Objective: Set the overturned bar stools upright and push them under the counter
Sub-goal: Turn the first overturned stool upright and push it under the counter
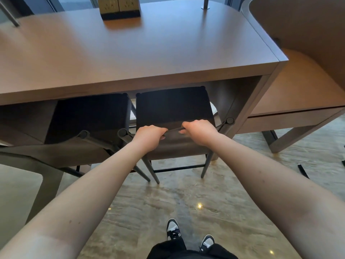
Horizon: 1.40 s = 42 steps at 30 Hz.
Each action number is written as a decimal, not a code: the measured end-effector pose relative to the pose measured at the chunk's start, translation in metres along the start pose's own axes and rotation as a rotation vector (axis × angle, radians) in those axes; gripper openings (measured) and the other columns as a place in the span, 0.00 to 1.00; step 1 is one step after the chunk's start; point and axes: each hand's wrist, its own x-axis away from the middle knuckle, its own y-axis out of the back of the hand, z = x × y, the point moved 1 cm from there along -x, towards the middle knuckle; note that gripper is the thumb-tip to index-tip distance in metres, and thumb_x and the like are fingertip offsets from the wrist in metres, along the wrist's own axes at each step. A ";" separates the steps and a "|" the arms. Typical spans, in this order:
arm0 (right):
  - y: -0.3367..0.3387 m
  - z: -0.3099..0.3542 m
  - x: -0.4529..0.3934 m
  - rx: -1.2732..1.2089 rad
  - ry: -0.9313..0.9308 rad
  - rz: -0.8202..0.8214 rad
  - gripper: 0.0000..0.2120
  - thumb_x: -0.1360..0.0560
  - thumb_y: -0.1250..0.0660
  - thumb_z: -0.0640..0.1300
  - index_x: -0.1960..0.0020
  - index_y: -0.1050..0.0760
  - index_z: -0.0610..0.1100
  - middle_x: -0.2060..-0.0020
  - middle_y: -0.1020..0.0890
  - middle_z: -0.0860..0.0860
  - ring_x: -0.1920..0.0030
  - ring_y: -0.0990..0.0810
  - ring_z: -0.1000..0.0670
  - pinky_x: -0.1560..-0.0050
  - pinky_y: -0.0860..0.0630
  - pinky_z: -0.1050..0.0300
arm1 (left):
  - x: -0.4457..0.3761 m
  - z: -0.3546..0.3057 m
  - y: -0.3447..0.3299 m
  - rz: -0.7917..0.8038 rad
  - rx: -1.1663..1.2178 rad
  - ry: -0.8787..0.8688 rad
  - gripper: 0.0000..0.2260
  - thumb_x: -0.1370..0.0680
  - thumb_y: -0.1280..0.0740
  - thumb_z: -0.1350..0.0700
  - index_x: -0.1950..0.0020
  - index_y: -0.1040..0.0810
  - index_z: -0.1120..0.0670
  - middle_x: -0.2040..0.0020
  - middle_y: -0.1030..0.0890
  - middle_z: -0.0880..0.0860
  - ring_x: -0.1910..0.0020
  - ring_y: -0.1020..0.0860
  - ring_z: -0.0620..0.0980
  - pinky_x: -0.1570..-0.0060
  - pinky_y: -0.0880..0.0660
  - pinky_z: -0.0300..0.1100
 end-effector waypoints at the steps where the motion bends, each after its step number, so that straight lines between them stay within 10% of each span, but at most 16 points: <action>1: -0.001 -0.001 -0.004 -0.003 0.000 0.004 0.11 0.18 0.37 0.52 0.41 0.26 0.46 0.68 0.30 0.57 0.72 0.32 0.57 0.75 0.40 0.62 | -0.001 0.001 0.001 0.012 0.001 -0.003 0.14 0.16 0.38 0.55 0.31 0.25 0.48 0.47 0.16 0.53 0.53 0.18 0.55 0.58 0.21 0.46; 13: 0.010 -0.017 0.005 -0.038 0.015 0.005 0.21 0.20 0.36 0.58 0.33 0.30 0.47 0.49 0.17 0.49 0.58 0.21 0.48 0.69 0.35 0.60 | 0.007 0.011 0.011 -0.008 0.043 -0.052 0.25 0.21 0.30 0.50 0.26 0.35 0.47 0.45 0.17 0.52 0.54 0.18 0.54 0.61 0.20 0.46; 19: 0.009 -0.050 0.023 0.264 -0.109 0.077 0.14 0.18 0.41 0.56 0.46 0.26 0.46 0.64 0.24 0.51 0.70 0.29 0.49 0.67 0.34 0.56 | 0.020 0.040 0.017 0.092 -0.188 0.068 0.10 0.16 0.38 0.53 0.35 0.27 0.50 0.55 0.20 0.52 0.61 0.21 0.53 0.61 0.20 0.47; 24: 0.011 -0.046 0.018 0.250 -0.102 0.076 0.15 0.17 0.41 0.55 0.42 0.23 0.46 0.55 0.16 0.48 0.58 0.16 0.45 0.61 0.22 0.54 | 0.019 0.038 0.026 0.105 -0.224 0.057 0.08 0.16 0.38 0.52 0.38 0.25 0.51 0.54 0.19 0.53 0.60 0.20 0.53 0.57 0.19 0.47; 42: 0.011 -0.034 0.019 0.227 -0.182 0.047 0.12 0.18 0.38 0.55 0.45 0.22 0.47 0.56 0.16 0.48 0.57 0.16 0.46 0.65 0.30 0.57 | 0.023 0.045 0.021 0.119 -0.246 0.016 0.07 0.16 0.37 0.53 0.39 0.25 0.52 0.53 0.18 0.53 0.58 0.18 0.54 0.55 0.18 0.48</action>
